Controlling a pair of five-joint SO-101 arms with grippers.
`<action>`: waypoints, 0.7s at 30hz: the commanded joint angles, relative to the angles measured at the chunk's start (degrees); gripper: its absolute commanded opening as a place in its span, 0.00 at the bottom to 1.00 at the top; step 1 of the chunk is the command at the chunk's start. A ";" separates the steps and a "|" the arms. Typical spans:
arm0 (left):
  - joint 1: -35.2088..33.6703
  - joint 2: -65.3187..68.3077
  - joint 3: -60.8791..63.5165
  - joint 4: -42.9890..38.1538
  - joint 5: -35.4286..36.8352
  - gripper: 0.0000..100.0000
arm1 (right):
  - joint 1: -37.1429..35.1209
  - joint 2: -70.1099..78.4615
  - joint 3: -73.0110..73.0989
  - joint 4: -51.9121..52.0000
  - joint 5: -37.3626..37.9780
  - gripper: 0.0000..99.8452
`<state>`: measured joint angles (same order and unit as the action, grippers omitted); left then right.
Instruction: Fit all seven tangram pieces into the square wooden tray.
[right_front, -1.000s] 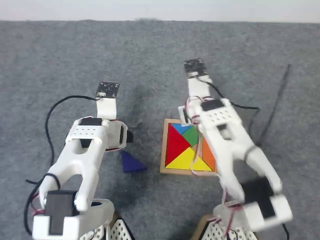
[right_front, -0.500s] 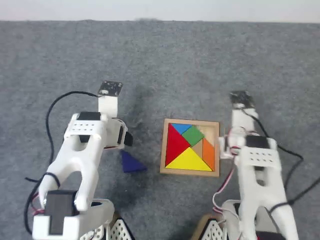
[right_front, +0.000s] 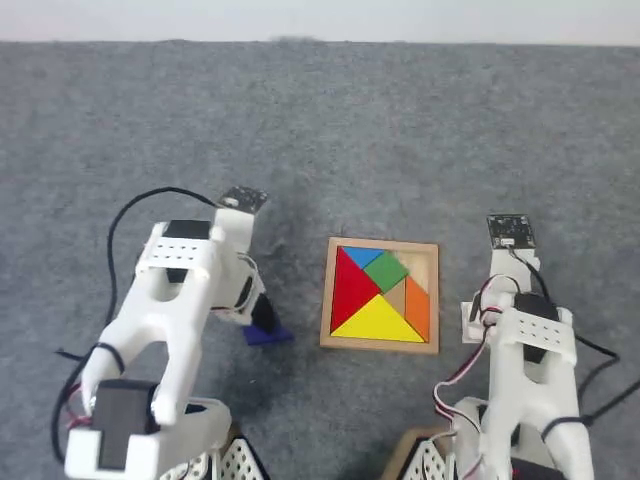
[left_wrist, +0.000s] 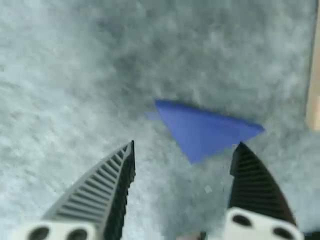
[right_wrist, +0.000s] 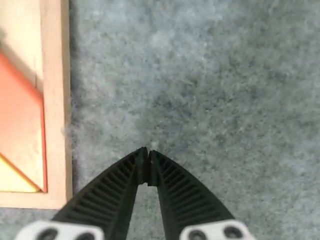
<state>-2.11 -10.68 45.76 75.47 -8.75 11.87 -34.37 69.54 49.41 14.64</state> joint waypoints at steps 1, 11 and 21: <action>2.20 -2.11 -2.77 2.37 6.07 0.31 | 0.48 0.57 -0.35 -1.36 0.70 0.01; 3.87 9.41 -4.88 4.04 8.62 0.31 | 0.57 0.57 -0.26 -1.36 0.62 0.01; 7.03 20.31 -7.87 -4.84 7.82 0.20 | 0.57 0.57 -0.26 -1.45 -0.62 0.01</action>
<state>4.40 8.40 39.69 76.09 -0.66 11.87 -34.37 69.54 49.23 14.64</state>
